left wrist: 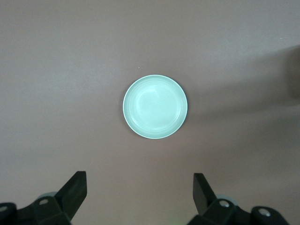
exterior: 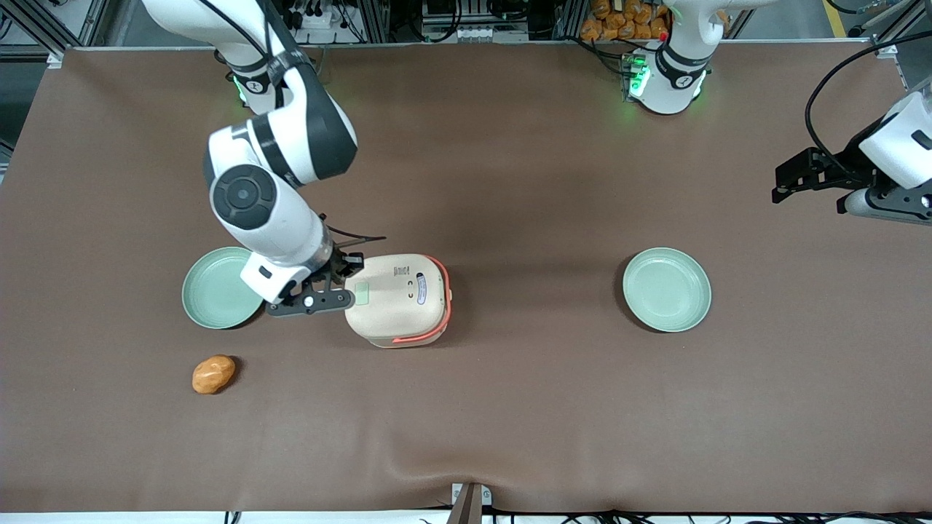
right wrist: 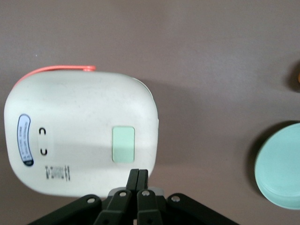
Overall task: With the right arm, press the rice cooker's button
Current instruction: 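Press the pale green button on the rice cooker with the closed right gripper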
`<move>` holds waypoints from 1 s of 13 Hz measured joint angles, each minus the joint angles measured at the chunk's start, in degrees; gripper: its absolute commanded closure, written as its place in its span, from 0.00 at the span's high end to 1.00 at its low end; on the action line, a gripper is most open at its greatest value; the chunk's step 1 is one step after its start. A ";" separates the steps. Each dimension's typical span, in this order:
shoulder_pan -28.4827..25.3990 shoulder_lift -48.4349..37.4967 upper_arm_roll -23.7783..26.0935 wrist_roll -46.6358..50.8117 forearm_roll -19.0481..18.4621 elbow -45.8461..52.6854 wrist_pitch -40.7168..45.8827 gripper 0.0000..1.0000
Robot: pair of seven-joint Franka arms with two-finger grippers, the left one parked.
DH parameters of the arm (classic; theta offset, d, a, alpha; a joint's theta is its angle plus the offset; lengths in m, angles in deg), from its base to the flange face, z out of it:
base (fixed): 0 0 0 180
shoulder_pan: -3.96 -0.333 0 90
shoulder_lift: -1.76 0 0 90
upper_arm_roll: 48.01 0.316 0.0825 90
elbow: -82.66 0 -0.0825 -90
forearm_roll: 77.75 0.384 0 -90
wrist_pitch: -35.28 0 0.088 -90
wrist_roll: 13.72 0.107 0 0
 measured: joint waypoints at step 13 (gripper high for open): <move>-0.98 4.47 -0.03 1.08 0.00 0.02 -6.17 0.00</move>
